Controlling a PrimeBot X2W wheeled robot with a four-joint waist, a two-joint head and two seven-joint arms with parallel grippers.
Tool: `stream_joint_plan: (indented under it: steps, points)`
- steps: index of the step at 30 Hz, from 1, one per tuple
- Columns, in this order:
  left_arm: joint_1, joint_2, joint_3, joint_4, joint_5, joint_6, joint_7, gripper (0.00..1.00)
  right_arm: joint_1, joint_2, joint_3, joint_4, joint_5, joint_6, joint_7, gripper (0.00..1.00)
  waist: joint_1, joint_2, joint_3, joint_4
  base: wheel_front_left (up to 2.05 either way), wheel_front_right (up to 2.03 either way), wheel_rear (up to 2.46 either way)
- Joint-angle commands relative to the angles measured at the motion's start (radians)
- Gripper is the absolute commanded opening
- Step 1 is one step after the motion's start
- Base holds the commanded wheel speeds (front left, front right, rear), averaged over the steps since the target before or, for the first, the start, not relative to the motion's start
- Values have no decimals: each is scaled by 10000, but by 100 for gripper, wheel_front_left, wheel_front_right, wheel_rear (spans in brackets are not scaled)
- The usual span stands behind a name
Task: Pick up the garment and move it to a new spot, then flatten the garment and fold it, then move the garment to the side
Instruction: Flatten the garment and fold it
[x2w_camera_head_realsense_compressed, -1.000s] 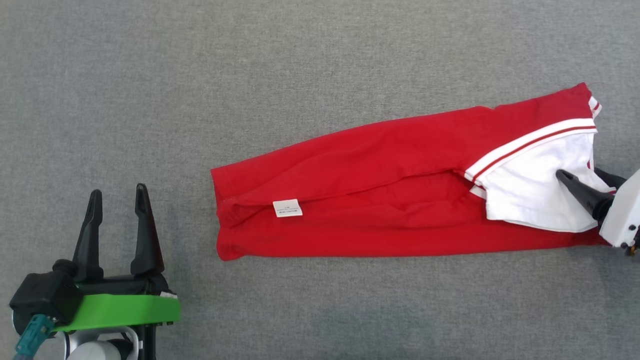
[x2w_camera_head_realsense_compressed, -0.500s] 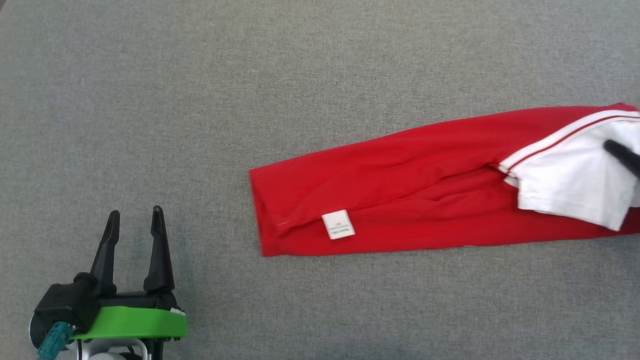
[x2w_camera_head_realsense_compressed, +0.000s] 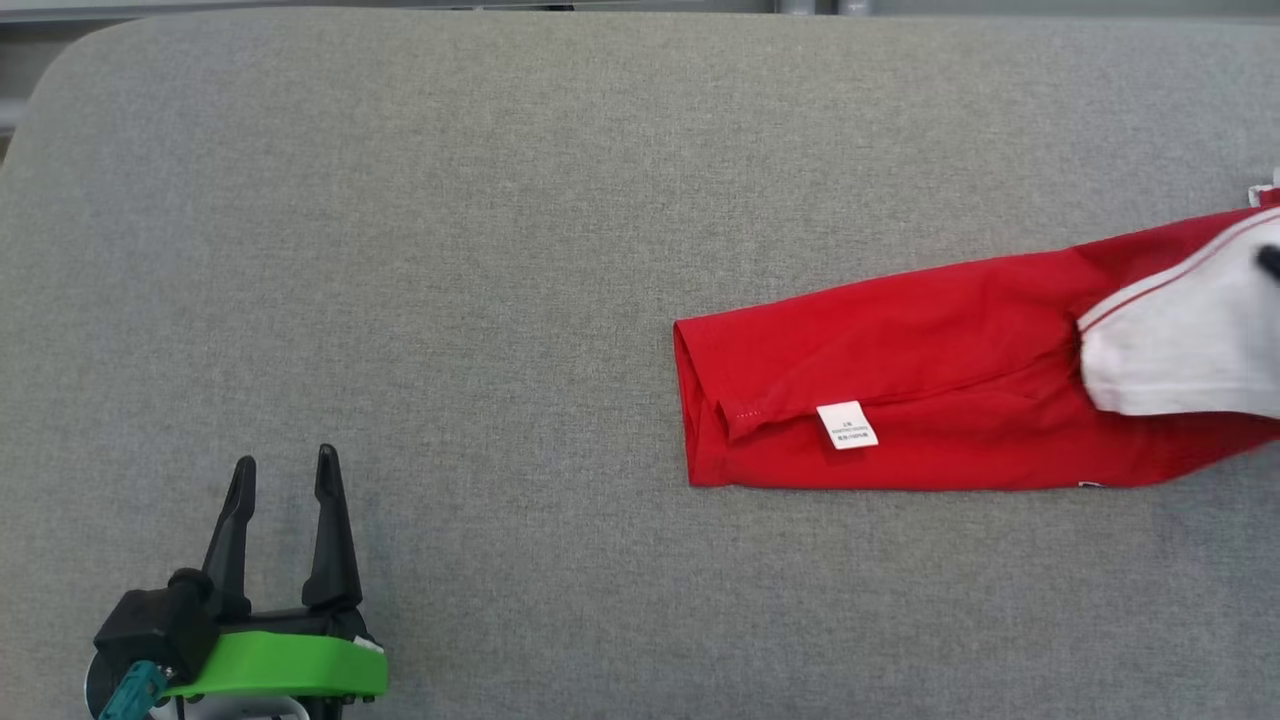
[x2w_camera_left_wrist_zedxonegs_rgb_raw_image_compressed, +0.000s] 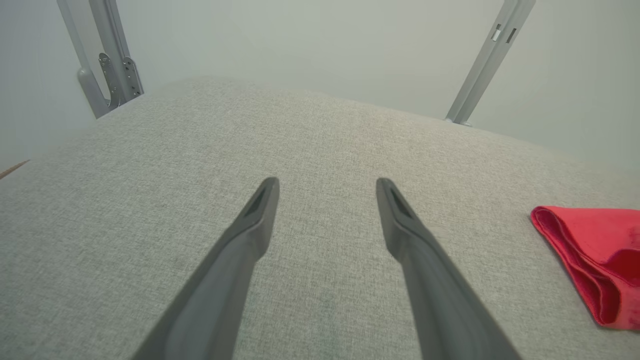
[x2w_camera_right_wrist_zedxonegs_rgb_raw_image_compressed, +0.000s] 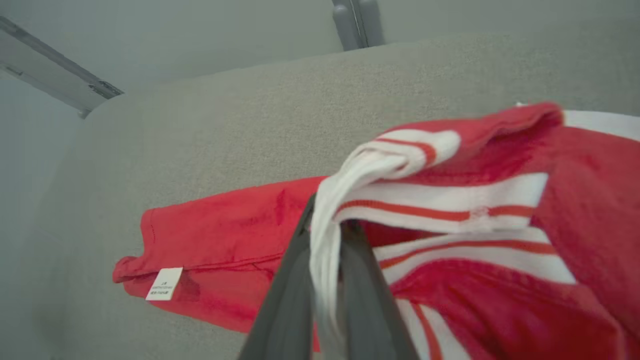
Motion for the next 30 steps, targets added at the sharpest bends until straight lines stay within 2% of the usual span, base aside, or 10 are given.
stream_joint_plan:
  steps: [1, 6, 10, 11, 16, 23, 24, 28, 29, 30]
  points:
    - [182, -132, 102, -2, 138, -98, -5, 100, -52, 478, 742, -728, -279, 6, 200, 0, 1, 76, -168, -23, 0, 0, 0]
    - [169, -358, 230, 76, 468, -287, -4, 100, -40, 2348, 2472, -1694, -1669, 4, 412, 0, 1, 76, -284, 19, 0, 0, 0]
    - [-39, -424, 98, 236, 741, -466, -4, 100, -139, 3784, 3447, -1217, -3081, 6, 236, 0, 1, 76, -191, 181, 0, 0, 0]
    - [-39, -424, 98, 236, 741, -466, -4, 100, -139, 3784, 3447, -1217, -3081, 6, 236, 0, 1, 76, -191, 181, 0, 0, 0]
    - [-255, -506, 162, 369, 927, -611, -4, 100, -479, 5134, 4259, -205, -4271, 4, -313, 0, 1, 76, -161, 345, 0, 0, 0]
    - [-340, -618, 83, 620, 1058, -798, -4, 100, -983, 5776, 5117, 1046, -5229, 6, -684, 0, 1, 76, -237, 478, 0, 0, 0]
    - [-342, -624, 75, 658, 1079, -799, -4, 100, -1034, 5815, 5174, 1206, -5322, 4, -763, 6, 1, 76, -275, 485, 0, 0, 0]
    - [-262, -676, 55, 788, 1078, -890, -4, 100, -1354, 5941, 5445, 1780, -5591, 6, -1040, 0, 1, 76, -400, 516, 0, 0, 0]
    - [-234, -686, 42, 817, 1068, -883, -4, 100, -1420, 5948, 5560, 1871, -5636, 6, -1105, 7, 1, 76, -444, 521, 0, 0, 0]
    - [-197, -692, 28, 854, 1051, -896, -4, 100, -1470, 5964, 5704, 1938, -5662, 6, -1144, 36, 1, 76, -495, 523, 0, 0, 0]
